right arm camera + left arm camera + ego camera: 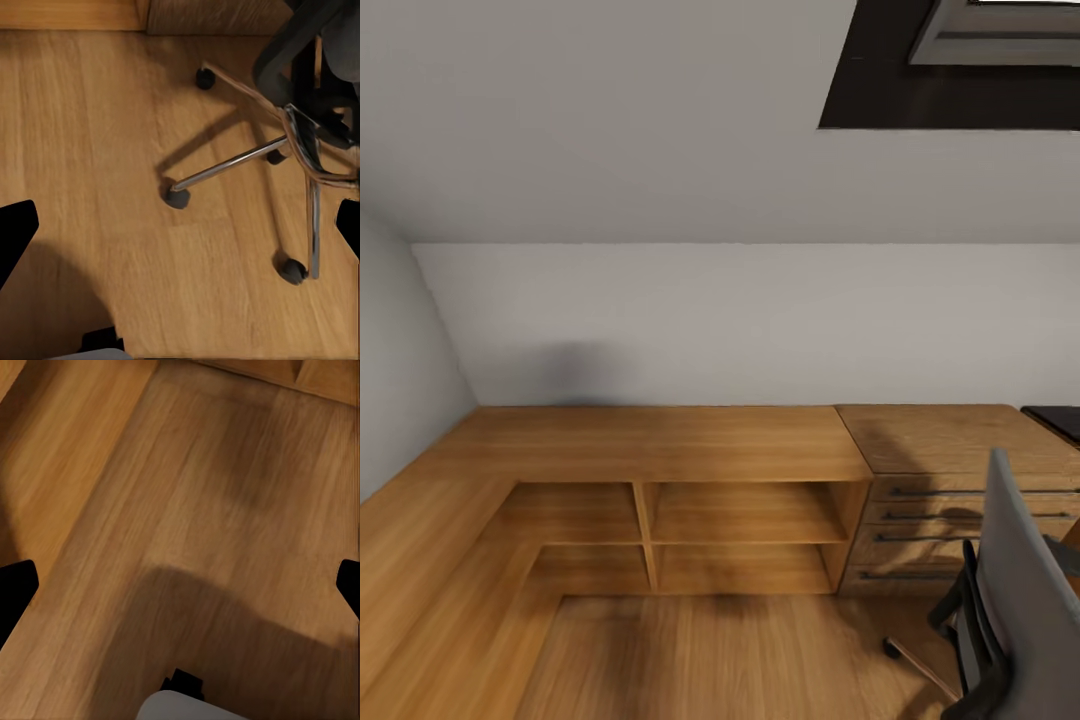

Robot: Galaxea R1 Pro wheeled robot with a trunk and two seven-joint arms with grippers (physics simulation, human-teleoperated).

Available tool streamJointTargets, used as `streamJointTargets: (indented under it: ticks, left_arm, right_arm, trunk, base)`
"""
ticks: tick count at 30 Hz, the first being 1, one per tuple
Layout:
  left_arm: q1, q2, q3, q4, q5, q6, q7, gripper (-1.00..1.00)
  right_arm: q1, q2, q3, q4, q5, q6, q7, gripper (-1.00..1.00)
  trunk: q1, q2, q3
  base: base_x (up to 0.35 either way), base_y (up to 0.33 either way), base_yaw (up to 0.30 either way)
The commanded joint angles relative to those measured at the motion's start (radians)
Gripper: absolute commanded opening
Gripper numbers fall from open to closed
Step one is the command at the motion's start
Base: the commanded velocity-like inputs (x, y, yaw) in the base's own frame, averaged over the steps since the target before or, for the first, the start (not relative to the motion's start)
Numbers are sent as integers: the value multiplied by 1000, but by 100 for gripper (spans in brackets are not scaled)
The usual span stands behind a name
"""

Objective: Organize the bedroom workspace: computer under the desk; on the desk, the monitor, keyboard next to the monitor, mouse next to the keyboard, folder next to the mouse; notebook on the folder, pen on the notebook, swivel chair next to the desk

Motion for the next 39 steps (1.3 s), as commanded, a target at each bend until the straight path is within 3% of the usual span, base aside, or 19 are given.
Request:
streamJointTargets:
  ticks: [1,39]
  left_arm:
    - [0,0,-4,0,0,-2,6,100]
    - [0,0,-4,0,0,1,6,100]
  right_arm:
    - [-1,0,8,2,3,-1,-9,100]
    - [-1,0,8,2,4,-1,-9,100]
  trunk:
    - [0,-1,-1]
    - [0,-1,-1]
  base:
    - [0,0,-266]
    - [94,129,-265]
